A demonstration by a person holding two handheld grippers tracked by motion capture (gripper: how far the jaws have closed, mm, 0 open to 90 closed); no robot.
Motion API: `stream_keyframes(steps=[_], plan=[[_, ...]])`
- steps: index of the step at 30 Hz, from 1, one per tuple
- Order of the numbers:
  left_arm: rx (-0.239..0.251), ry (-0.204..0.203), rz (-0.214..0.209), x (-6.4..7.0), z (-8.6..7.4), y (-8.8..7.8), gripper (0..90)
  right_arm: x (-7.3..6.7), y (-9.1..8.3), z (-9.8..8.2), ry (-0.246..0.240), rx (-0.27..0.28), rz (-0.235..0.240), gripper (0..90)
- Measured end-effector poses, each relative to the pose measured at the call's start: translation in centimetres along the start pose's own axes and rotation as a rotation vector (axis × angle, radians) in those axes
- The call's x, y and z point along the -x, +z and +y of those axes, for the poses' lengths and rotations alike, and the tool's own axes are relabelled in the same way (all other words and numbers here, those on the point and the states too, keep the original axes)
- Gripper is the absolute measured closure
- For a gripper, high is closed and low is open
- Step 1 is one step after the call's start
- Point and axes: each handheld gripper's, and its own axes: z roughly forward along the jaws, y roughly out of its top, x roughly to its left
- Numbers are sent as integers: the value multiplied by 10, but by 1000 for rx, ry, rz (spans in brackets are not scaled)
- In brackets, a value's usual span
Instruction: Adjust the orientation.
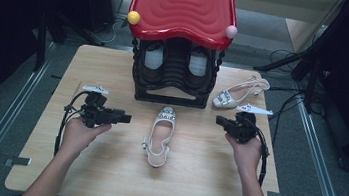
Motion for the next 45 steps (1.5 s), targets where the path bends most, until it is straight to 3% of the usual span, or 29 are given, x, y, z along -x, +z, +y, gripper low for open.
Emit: stream_keyframes(steps=[7, 17, 26, 35, 45], plan=[[4, 10, 6, 1, 0, 0, 518, 17, 2, 0, 23, 8, -40, 900], [-4, 12, 8, 1, -3, 2, 517, 47, 28, 6, 57, -10, -106, 900], [0, 4, 14, 0, -8, -2, 516, 73, 46, 8, 132, -21, -146, 900], [8, -7, 27, -1, -15, -7, 516, 76, 64, 16, 128, -43, -175, 900], [8, -18, 37, -1, -21, -12, 515, 70, 81, 28, 110, -44, -161, 900]])
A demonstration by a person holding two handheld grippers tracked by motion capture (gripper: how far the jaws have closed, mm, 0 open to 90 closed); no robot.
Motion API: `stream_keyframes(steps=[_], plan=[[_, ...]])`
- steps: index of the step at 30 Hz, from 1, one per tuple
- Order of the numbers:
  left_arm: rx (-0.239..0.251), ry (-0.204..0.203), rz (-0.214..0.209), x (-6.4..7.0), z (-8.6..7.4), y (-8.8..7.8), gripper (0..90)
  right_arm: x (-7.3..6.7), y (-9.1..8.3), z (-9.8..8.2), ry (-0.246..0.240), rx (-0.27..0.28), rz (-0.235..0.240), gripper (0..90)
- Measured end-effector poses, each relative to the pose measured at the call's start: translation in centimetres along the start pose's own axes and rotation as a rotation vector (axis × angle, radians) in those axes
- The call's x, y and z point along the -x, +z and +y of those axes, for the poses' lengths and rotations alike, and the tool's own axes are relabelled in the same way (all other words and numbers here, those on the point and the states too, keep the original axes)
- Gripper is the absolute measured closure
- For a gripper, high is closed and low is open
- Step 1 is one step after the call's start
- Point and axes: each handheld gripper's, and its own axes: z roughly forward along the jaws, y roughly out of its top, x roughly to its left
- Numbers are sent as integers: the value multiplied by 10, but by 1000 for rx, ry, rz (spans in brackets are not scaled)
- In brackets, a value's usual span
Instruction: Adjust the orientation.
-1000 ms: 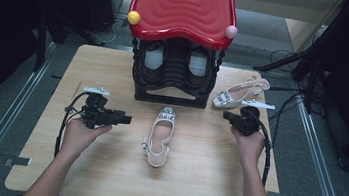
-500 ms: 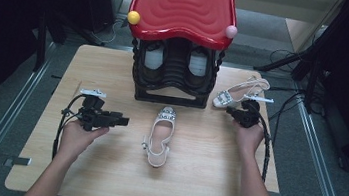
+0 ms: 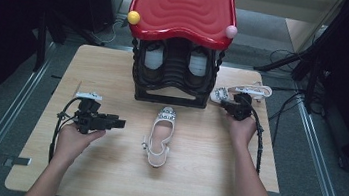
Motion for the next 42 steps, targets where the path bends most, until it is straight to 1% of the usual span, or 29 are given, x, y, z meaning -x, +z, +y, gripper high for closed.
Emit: stream_keyframes(steps=[2, 4, 8, 10, 12, 17, 18, 19, 20, 21, 22, 24, 25, 26, 27, 29, 31, 35, 36, 37, 39, 40, 42], plan=[[-4, 1, 1, -1, -1, -1, 515, 0, 4, 2, -1, 6, 5, 900], [-4, 0, 5, -1, -2, -2, 515, 0, 6, 6, 9, -2, 14, 900], [-2, -6, 10, -1, -4, -3, 515, -2, 12, 9, 5, 10, 13, 900], [-4, -9, 6, -1, -5, -3, 515, -1, 14, 12, 9, 4, 21, 900], [-7, -15, -9, -2, -5, -3, 513, 0, 15, 14, 19, 3, 32, 900], [-2, -17, -13, -1, -5, -3, 511, 1, 11, 17, 17, -9, 24, 900], [-2, -16, -14, -1, -5, -3, 511, 2, 2, 21, 28, 2, 21, 900], [-5, -13, -12, -1, -4, -3, 511, 3, -3, 23, 29, 18, 22, 900], [-5, -13, -12, -1, -4, -3, 511, 4, -6, 25, 31, 26, 22, 900], [-6, -10, -10, -1, -4, -3, 511, 4, -6, 25, 31, 26, 22, 900], [-5, -11, -11, -1, -4, -3, 511, 9, -17, 28, 36, 47, 14, 900], [-2, -10, -12, -1, -3, -3, 510, 10, -19, 29, 40, 50, 14, 900], [-1, -11, -13, -1, -3, -3, 511, 13, -24, 30, 42, 55, 8, 900], [-2, -7, -12, 0, -3, -2, 511, 17, -30, 31, 39, 69, -16, 900], [-8, -4, -14, 0, -2, -2, 511, 19, -34, 32, 35, 77, -25, 900], [-9, -4, -16, 0, -2, -1, 511, 20, -35, 33, 29, 81, -32, 900], [-16, -1, -14, 1, -2, 0, 511, 25, -37, 33, 16, 85, -59, 900], [-14, 0, -13, 2, -3, 0, 511, 30, -37, 32, 23, 88, -73, 900], [-15, 1, -13, 2, -3, 0, 511, 32, -38, 33, 26, 97, -75, 900], [-16, -2, -13, 2, -4, -1, 511, 34, -42, 34, 35, 113, -78, 900], [-19, -1, -9, 1, -5, 0, 512, 39, -47, 39, 50, 100, -74, 900], [-20, -3, -3, 0, -5, 0, 512, 42, -55, 43, 58, 130, -96, 900], [-19, -6, -3, 0, -6, 0, 512, 43, -57, 45, 56, 134, -103, 900]])
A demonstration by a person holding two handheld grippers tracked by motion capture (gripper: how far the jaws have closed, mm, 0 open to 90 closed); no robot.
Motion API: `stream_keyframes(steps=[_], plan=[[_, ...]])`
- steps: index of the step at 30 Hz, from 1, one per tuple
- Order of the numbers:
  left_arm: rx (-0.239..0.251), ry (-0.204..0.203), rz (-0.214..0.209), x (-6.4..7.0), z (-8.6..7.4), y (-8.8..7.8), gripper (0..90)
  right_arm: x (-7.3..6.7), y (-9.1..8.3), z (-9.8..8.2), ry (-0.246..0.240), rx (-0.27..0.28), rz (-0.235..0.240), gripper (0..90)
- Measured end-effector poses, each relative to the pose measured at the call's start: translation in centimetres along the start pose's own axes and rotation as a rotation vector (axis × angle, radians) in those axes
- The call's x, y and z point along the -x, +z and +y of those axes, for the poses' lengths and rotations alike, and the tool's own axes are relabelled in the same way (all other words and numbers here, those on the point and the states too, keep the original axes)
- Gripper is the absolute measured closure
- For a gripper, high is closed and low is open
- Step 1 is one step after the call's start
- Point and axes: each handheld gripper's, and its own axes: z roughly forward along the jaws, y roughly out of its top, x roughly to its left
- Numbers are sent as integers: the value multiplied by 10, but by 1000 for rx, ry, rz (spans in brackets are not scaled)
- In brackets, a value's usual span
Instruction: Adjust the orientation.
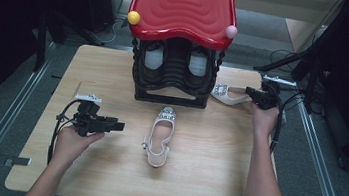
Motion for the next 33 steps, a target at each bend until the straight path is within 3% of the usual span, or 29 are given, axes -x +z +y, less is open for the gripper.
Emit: stream_keyframes(steps=[3, 9, 12, 18, 29, 33], plan=[[-3, 3, 2, 0, -2, -1, 512, 8, -6, 7, -2, 4, -43, 900], [1, -7, 15, -1, -6, -4, 511, 16, -4, 9, 0, 3, -61, 900], [12, -16, 14, -2, -7, -8, 512, 23, 8, 1, 33, -80, -41, 900], [13, -14, 11, -2, -6, -8, 511, 25, 17, -8, 22, -171, -33, 900], [19, 8, -4, 0, 1, -5, 511, 16, 12, -19, 41, -216, 40, 900], [19, 16, -10, 0, 4, -2, 510, 11, 8, -20, 23, -217, 28, 900]])
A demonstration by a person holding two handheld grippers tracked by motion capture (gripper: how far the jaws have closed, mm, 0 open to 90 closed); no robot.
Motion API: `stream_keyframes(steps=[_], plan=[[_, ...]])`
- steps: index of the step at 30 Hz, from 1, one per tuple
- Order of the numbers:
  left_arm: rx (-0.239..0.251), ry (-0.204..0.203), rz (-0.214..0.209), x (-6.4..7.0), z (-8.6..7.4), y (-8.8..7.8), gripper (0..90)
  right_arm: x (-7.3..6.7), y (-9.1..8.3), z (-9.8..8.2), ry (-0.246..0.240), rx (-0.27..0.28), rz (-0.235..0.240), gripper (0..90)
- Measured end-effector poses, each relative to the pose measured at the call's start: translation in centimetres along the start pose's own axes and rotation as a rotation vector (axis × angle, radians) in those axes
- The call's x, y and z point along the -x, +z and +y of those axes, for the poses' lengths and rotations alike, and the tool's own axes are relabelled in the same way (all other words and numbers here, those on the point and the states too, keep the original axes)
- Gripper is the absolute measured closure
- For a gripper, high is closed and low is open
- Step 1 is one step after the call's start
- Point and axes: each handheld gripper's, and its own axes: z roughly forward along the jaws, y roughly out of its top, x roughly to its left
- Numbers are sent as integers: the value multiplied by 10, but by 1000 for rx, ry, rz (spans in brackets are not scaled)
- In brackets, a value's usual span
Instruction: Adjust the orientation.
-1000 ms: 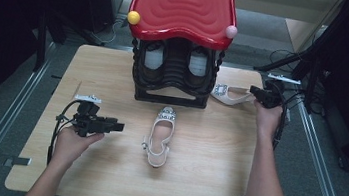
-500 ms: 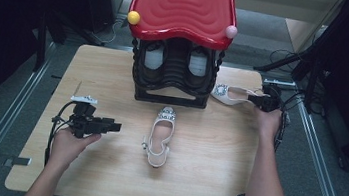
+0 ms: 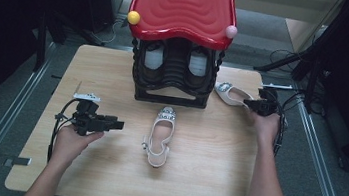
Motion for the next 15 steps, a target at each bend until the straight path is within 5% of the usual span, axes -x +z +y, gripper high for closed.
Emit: stream_keyframes(steps=[15], plan=[[-16, 39, -26, 4, 13, 14, 508, -1, -21, -10, 3, 39, 30, 900]])
